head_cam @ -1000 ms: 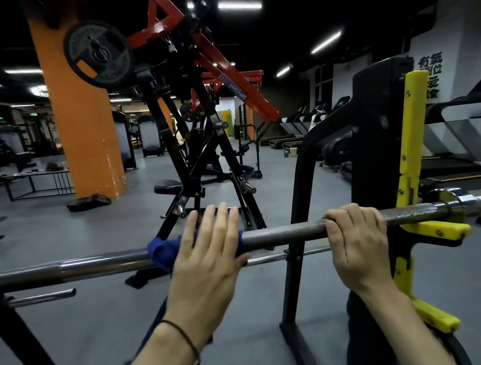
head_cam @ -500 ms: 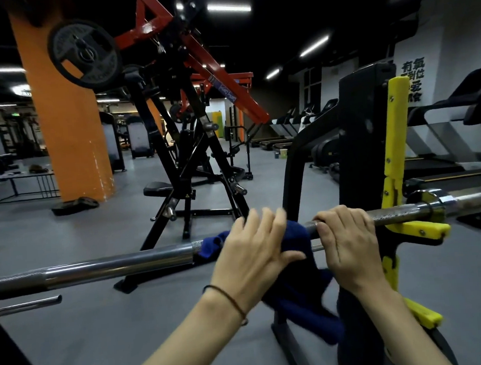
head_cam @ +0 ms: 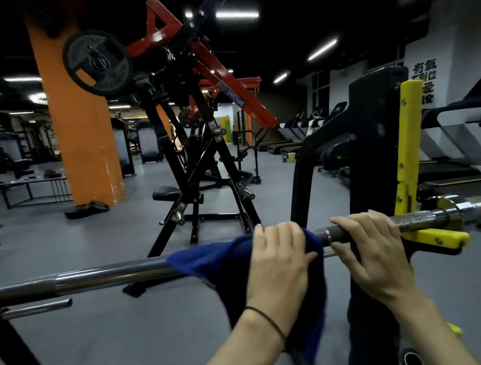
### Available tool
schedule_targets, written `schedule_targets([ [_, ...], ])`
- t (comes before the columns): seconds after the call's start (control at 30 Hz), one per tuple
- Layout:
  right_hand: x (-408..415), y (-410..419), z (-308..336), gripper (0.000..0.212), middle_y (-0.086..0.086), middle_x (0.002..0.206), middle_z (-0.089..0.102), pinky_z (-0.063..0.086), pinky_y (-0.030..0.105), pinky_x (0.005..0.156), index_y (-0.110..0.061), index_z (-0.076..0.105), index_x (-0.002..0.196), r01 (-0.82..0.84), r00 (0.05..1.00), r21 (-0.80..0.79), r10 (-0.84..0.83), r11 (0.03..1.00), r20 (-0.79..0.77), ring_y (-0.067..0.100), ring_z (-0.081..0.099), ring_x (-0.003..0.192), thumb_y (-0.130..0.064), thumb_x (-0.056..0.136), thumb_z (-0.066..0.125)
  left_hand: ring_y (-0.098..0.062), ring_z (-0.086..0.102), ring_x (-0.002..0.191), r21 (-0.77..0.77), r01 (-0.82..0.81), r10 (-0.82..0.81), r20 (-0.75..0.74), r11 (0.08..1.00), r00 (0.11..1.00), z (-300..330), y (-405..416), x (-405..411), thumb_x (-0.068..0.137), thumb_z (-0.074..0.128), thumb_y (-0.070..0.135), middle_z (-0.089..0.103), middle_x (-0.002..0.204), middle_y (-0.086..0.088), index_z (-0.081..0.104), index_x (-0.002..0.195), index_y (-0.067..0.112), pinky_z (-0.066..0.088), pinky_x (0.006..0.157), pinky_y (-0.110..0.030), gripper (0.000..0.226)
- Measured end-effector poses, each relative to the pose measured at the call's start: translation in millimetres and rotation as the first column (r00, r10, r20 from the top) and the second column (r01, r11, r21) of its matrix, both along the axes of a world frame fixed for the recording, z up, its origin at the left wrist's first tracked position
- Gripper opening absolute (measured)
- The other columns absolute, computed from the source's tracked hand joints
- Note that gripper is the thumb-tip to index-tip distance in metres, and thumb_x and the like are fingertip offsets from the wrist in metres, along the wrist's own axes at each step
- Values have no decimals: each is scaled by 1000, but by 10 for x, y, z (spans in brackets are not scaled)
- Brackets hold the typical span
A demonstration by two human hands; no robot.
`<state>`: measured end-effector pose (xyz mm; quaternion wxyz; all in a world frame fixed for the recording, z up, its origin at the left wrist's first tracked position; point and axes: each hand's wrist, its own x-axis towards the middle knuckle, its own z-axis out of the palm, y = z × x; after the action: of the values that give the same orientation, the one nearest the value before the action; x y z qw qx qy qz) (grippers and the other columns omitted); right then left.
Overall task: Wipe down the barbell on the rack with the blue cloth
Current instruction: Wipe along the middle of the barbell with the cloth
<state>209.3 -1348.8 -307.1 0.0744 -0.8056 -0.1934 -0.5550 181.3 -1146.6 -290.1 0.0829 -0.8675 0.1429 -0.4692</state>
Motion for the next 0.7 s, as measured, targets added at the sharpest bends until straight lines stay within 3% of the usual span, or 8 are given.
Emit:
schedule_targets([
  [0.1, 30, -7, 63, 51, 5, 97, 63, 38, 42, 89, -10, 69, 106, 22, 999, 23, -23, 999, 28, 30, 56, 92, -44, 107, 31, -27, 52, 80, -27, 41, -40, 37, 999, 999, 47, -177, 32, 99, 39, 51, 55, 94, -6, 59, 113, 10, 48, 85, -45, 48],
  [0.27, 149, 51, 167, 49, 5, 67, 53, 36, 40, 65, -10, 60, 73, 77, 982, 82, -90, 994, 165, 28, 48, 62, -33, 108, 34, -29, 53, 77, 50, 89, -96, 144, 995, 985, 55, 214, 25, 99, 42, 53, 58, 93, -7, 63, 119, 9, 41, 69, -42, 52],
  [0.37, 233, 41, 219, 56, 4, 51, 49, 28, 31, 52, -10, 56, 58, 119, 968, 123, -143, 985, 206, 27, 45, 44, -27, 107, 32, -31, 53, 76, 40, 94, -98, 132, 995, 986, 27, 534, -55, 100, 43, 51, 58, 93, -8, 63, 121, 10, 43, 70, -44, 50],
  [0.47, 242, 5, 345, 58, 1, 41, 45, 25, 23, 45, -16, 48, 45, 133, 987, 103, -141, 986, 78, 25, 43, 34, -29, 100, 36, -32, 53, 79, 42, 73, -78, 141, 996, 987, -4, 858, -129, 102, 42, 50, 58, 96, -10, 62, 124, 9, 44, 78, -46, 50],
  [0.6, 196, 32, 405, 58, -11, 39, 33, 28, 23, 42, -26, 28, 44, 150, 987, 77, -144, 986, -79, 18, 37, 33, -37, 101, 31, -32, 50, 77, -32, 18, -15, 109, 999, 994, -7, 810, -187, 99, 40, 56, 56, 92, -10, 61, 114, 11, 39, 75, -46, 52],
  [0.7, 142, 78, 350, 56, -11, 46, 37, 21, 23, 47, -21, 46, 50, 100, 995, 140, -99, 985, -11, 17, 39, 38, -33, 103, 36, -28, 48, 73, -52, 12, -7, 99, 999, 995, 66, 240, -86, 95, 42, 56, 52, 84, -5, 57, 93, 18, 36, 67, -42, 41],
])
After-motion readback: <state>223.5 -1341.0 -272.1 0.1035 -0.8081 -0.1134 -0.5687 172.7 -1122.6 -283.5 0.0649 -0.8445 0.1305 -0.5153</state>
